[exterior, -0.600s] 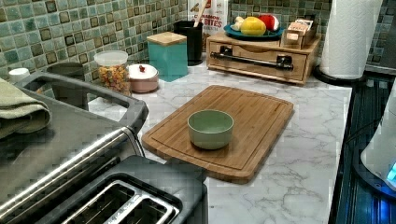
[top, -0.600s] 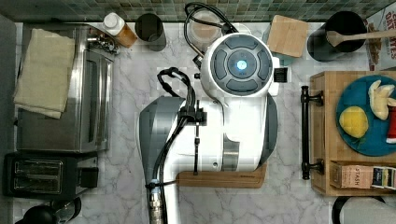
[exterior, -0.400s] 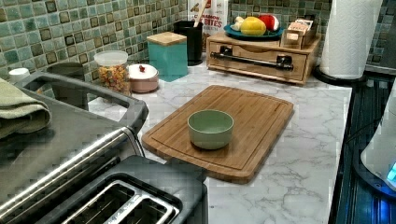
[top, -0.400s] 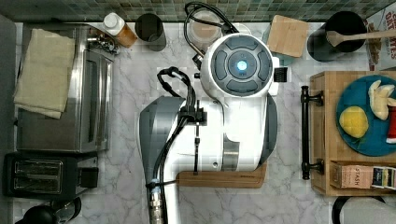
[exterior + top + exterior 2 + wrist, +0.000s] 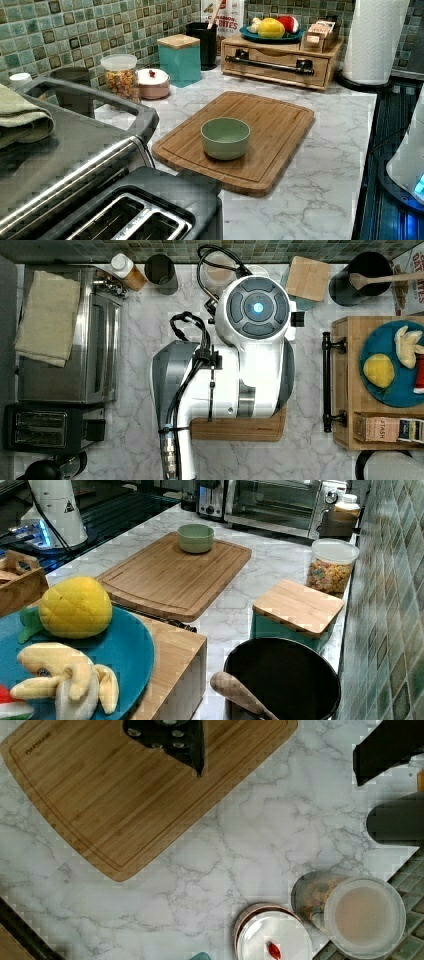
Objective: Open the drawer.
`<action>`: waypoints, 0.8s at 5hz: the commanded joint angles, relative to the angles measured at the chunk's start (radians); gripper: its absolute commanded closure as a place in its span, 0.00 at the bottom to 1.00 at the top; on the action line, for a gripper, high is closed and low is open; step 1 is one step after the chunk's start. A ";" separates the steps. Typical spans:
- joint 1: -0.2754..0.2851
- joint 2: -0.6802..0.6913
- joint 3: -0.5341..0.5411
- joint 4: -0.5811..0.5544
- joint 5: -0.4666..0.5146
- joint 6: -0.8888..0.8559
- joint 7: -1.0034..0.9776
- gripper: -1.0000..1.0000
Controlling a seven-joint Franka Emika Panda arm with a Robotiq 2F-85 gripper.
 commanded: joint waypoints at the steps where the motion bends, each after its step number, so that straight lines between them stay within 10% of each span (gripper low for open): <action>1: -0.067 -0.083 -0.063 -0.160 -0.012 0.068 -0.477 0.00; 4: -0.114 -0.009 -0.176 -0.156 -0.120 0.147 -0.874 0.00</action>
